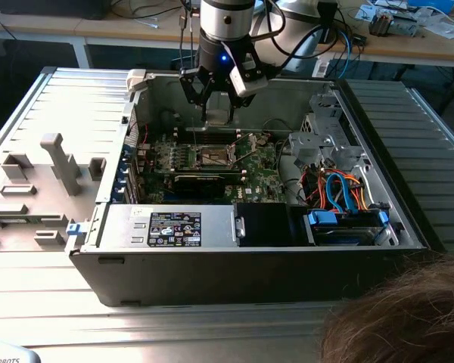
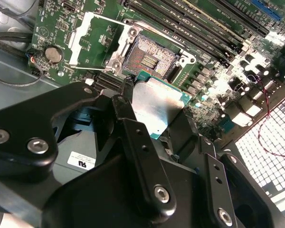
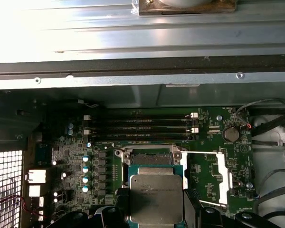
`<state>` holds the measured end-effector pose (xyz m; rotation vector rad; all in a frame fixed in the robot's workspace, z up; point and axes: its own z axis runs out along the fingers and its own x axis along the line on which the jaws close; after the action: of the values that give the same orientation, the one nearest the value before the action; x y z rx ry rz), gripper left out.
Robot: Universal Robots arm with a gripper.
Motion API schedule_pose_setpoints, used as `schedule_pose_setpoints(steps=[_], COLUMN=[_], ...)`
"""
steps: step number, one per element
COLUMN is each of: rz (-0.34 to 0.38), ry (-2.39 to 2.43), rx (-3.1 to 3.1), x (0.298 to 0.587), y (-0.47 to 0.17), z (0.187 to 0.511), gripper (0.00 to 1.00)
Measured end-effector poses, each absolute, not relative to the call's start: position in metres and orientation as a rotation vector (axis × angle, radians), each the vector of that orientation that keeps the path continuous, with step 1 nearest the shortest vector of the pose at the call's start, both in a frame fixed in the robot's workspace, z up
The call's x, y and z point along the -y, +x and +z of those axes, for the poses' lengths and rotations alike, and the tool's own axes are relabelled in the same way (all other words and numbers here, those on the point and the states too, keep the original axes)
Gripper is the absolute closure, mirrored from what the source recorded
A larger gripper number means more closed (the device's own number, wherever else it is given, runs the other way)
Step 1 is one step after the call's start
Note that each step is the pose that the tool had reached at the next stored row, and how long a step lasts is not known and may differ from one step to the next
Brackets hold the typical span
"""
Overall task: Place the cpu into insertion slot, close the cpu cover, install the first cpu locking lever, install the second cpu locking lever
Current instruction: 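Place the cpu into insertion slot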
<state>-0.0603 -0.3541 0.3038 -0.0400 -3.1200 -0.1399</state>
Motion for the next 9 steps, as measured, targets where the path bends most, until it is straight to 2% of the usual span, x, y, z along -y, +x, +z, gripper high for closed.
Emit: schedule_pose_setpoints(steps=[9], rz=[-0.140], ry=[-0.040], rx=[3.120], x=[0.3541], y=[-0.0604], z=[0.3016], gripper=[0.46])
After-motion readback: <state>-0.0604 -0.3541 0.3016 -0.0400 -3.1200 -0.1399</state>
